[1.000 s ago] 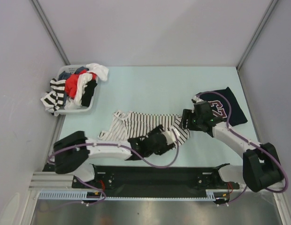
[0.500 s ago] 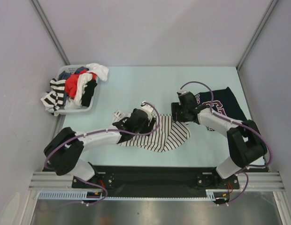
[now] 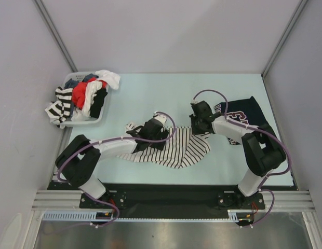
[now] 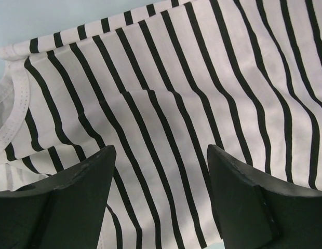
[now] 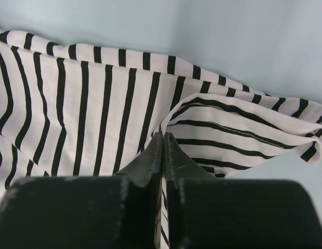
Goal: Fold and stack the tank tops
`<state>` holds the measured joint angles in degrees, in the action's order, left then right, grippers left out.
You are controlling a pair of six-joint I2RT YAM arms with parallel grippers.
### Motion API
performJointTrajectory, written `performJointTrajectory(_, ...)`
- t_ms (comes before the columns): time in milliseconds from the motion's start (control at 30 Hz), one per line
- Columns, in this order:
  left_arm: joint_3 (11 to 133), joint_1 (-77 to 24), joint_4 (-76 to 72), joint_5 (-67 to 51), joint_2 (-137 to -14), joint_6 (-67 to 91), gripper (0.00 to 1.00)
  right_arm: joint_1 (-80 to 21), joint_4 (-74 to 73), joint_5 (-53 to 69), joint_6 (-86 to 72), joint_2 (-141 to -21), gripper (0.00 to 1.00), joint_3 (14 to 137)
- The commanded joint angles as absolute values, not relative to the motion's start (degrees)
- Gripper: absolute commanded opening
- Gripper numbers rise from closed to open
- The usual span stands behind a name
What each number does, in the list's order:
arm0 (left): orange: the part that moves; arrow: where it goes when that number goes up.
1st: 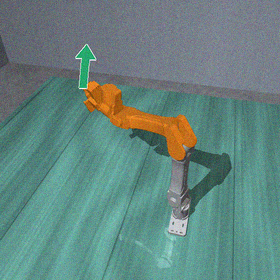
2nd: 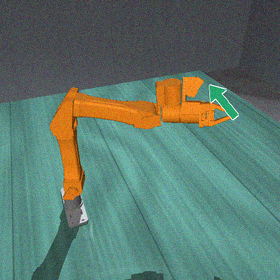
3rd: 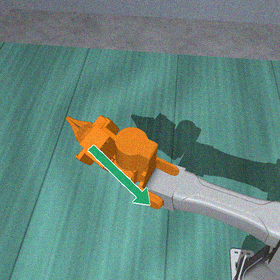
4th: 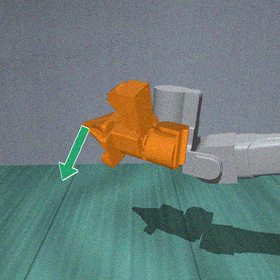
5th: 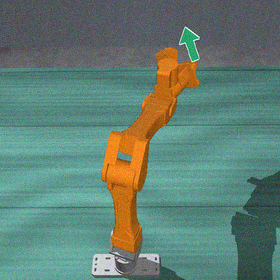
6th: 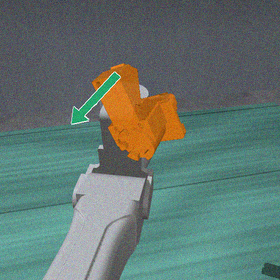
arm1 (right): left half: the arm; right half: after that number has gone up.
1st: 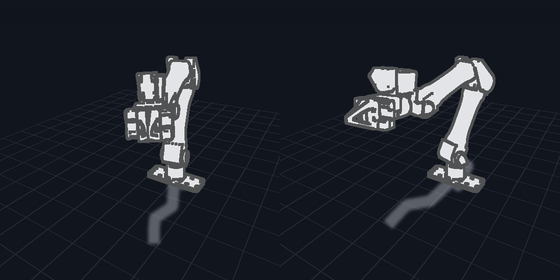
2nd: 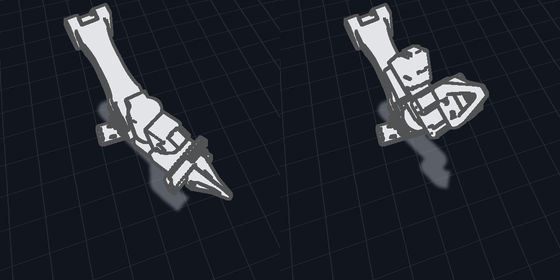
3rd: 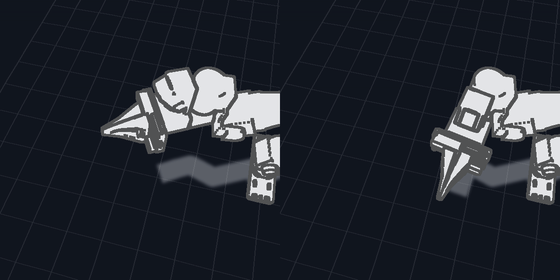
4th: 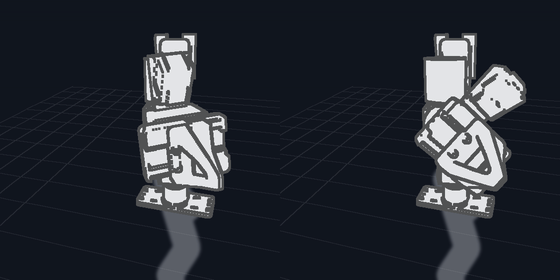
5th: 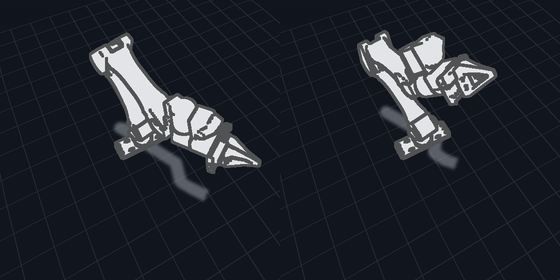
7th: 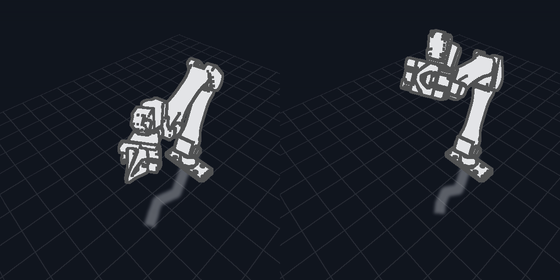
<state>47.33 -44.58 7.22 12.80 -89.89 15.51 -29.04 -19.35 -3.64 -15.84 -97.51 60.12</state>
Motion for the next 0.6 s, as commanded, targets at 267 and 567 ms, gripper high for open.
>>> performJointTrajectory(267,51.2,-38.3,11.2,11.7,-95.0,19.8,0.69,-29.5,-16.5,-0.9,-19.2,-73.1,0.0,46.8)
performJointTrajectory(567,52.5,-35.7,12.7,10.6,-100.3,20.4,0.32,-30.7,-22.7,6.0,-26.6,-55.1,0.0,34.3)
